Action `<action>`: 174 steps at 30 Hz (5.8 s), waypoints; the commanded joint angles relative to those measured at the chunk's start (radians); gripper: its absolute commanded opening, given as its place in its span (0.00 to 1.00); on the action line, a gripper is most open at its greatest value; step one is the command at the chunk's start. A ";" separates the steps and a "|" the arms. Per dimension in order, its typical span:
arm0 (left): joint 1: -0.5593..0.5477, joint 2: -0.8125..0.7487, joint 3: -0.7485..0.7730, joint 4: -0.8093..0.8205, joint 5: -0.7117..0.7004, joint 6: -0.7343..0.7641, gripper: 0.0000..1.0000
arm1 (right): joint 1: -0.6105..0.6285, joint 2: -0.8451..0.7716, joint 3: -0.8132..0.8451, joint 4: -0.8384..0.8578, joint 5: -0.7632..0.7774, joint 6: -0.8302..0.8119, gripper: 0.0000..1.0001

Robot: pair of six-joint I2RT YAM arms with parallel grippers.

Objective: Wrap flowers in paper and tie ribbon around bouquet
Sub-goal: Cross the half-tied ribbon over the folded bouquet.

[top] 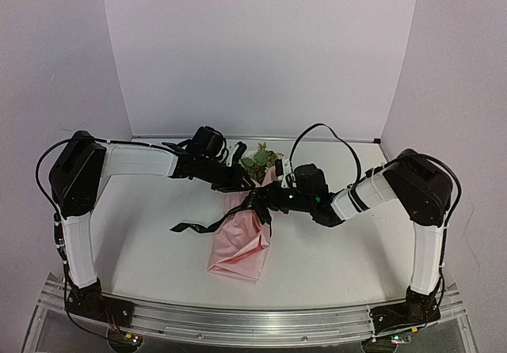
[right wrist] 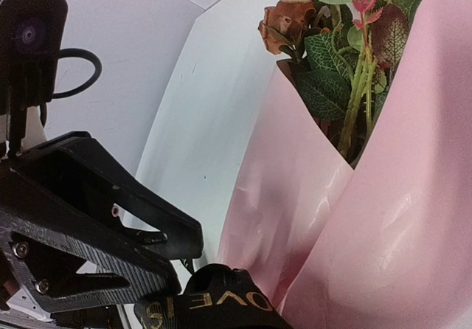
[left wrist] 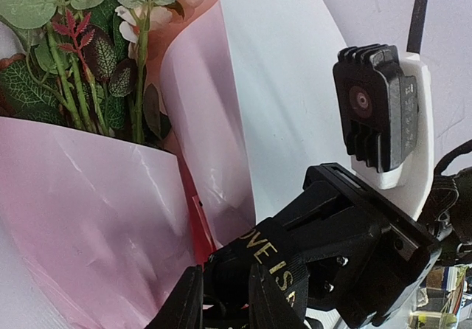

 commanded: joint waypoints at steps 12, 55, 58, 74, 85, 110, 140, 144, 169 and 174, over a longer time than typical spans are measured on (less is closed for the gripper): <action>-0.004 -0.021 -0.022 0.036 0.016 -0.004 0.28 | -0.001 0.013 0.058 0.035 -0.028 0.017 0.00; -0.006 -0.017 -0.036 0.059 0.016 -0.026 0.32 | -0.001 0.021 0.094 0.036 -0.139 0.036 0.00; -0.005 -0.023 -0.041 0.061 0.021 -0.020 0.32 | -0.001 0.021 0.106 0.036 -0.163 0.037 0.00; -0.006 -0.048 -0.064 0.080 0.032 -0.008 0.16 | -0.003 0.029 0.161 0.036 -0.245 0.057 0.00; -0.005 -0.064 -0.077 0.097 -0.021 0.007 0.00 | -0.003 0.020 0.153 0.034 -0.245 0.066 0.00; -0.027 -0.190 -0.190 0.192 -0.190 0.009 0.00 | -0.004 -0.168 -0.065 -0.090 -0.076 -0.061 0.21; -0.027 -0.154 -0.179 0.202 -0.068 -0.009 0.00 | 0.102 -0.307 0.035 -0.642 -0.022 -0.520 0.40; -0.027 -0.147 -0.174 0.196 -0.062 -0.007 0.00 | 0.115 -0.313 0.046 -0.649 0.008 -0.546 0.42; -0.027 -0.136 -0.167 0.193 -0.055 -0.004 0.00 | 0.169 -0.213 0.232 -0.839 0.123 -0.658 0.41; -0.027 -0.136 -0.169 0.193 -0.056 -0.003 0.00 | 0.176 -0.186 0.254 -0.843 0.134 -0.656 0.34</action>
